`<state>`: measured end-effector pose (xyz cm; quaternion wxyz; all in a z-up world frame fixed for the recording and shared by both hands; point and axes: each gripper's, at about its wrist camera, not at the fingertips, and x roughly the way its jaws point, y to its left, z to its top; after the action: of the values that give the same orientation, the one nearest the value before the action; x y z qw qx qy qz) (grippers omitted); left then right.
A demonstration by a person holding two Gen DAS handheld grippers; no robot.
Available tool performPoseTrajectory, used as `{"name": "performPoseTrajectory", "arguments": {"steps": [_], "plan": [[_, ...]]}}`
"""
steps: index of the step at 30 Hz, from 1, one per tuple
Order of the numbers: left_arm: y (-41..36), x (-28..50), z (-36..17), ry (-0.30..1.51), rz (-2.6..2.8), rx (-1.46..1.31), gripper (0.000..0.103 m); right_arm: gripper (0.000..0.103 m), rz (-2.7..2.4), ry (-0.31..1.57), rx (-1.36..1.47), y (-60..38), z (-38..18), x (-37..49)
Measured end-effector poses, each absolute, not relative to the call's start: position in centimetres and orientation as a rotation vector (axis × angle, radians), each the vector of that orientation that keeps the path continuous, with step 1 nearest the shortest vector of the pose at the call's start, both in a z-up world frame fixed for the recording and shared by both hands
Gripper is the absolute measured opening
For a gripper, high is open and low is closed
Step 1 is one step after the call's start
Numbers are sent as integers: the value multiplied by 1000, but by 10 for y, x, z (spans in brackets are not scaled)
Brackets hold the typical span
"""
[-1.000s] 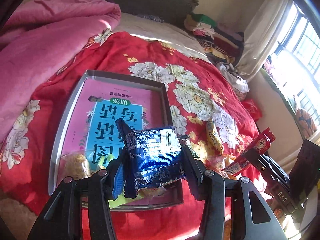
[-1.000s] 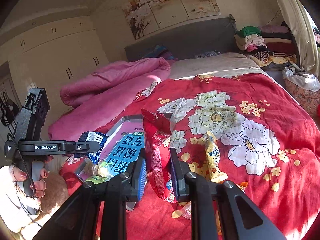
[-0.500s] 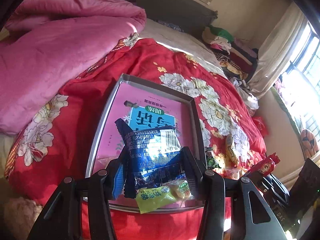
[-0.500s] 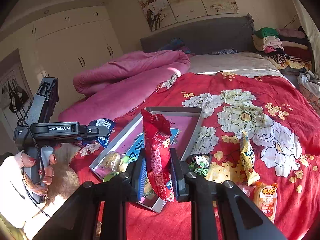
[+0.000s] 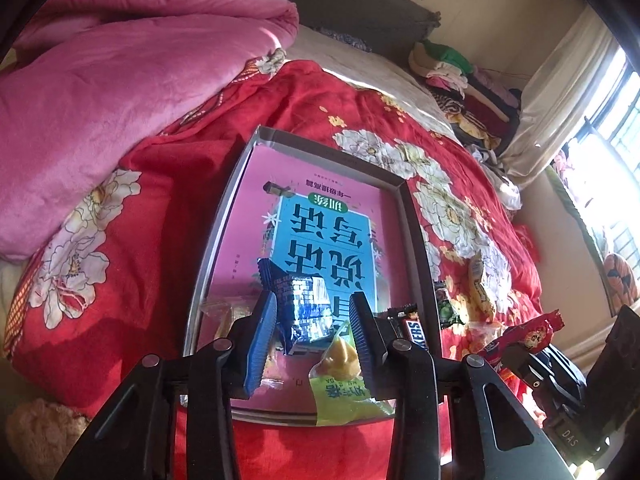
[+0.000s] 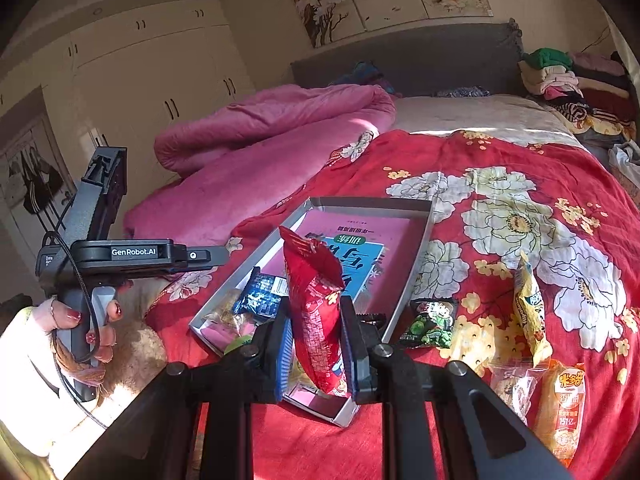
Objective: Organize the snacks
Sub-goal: 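Carry the blue bag and red sausage pack over the tray with both tools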
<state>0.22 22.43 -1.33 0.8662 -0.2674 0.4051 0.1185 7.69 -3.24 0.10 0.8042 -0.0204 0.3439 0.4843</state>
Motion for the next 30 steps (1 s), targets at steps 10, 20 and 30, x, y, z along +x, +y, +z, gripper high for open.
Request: {"name": "performPoseTrajectory", "arguments": {"steps": [10, 20, 30], "plan": [[216, 21, -30, 893, 271, -479, 39, 22, 1066, 778, -53, -19, -10, 73], [214, 40, -49, 937, 301, -396, 39, 22, 1069, 780, -15, -8, -7, 84], [212, 47, -59, 954, 300, -369, 39, 22, 1080, 781, -21, 22, -13, 91]]}}
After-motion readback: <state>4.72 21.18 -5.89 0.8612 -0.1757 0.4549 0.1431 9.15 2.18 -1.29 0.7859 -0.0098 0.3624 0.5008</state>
